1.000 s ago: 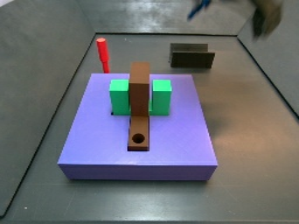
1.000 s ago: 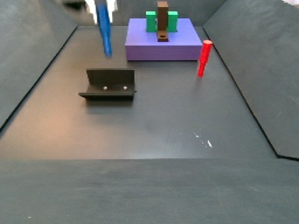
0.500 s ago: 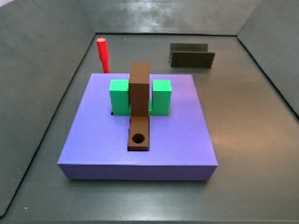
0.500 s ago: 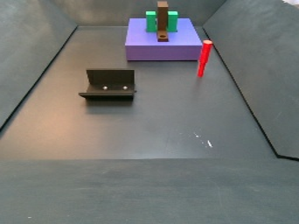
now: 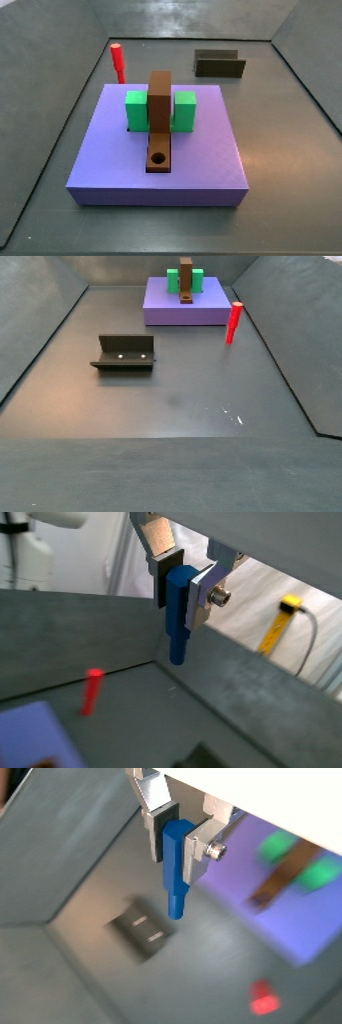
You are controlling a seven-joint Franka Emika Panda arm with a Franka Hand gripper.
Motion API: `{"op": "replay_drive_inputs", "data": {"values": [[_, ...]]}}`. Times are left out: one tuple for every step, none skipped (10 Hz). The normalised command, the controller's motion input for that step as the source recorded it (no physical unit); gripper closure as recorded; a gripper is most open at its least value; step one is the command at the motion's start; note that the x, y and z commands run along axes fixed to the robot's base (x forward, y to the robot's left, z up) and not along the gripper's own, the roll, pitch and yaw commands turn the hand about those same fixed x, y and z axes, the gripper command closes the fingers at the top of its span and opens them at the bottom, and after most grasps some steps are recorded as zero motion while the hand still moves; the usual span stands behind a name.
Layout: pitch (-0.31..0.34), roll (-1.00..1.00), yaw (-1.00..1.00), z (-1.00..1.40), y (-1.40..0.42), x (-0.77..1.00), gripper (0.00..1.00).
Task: Pick up the blue object. Move up. Place the blue object on the fixture. Regrasp the blue object. Move to above the board. Insert the blue object.
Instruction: Move to above the board, then insert the blue object.
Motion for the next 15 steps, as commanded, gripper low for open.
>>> {"op": "replay_drive_inputs", "data": {"values": [[-0.128,-1.00,-0.06,0.26,-1.40,-1.12,1.00],[-0.129,-1.00,-0.07,0.13,-0.76,-0.63,1.00],[-0.127,-1.00,-0.07,0.02,-0.21,-0.22,1.00],[-0.103,-1.00,-0.08,0.00,-0.03,-0.07,1.00],[-0.095,-1.00,-0.08,0.00,0.01,-0.04,1.00],[-0.096,-0.92,-0.08,0.00,0.01,-0.04,1.00],[-0.076,-0.62,-0.05,0.00,0.02,-0.04,1.00],[-0.056,-0.37,-0.02,-0.01,0.01,-0.04,1.00],[-0.042,-0.25,-0.02,-0.01,0.01,-0.03,1.00],[0.000,0.00,0.00,0.00,-0.01,0.03,1.00],[-0.026,-0.05,0.00,-0.05,-0.15,0.04,1.00],[-0.011,-0.07,0.00,-0.13,-0.32,0.13,1.00],[-0.064,-0.14,0.00,-0.27,-0.47,0.07,1.00],[-0.107,-0.21,0.00,-0.37,-0.58,0.08,1.00],[-0.060,-0.22,0.00,-0.39,-0.57,0.23,1.00]]}}
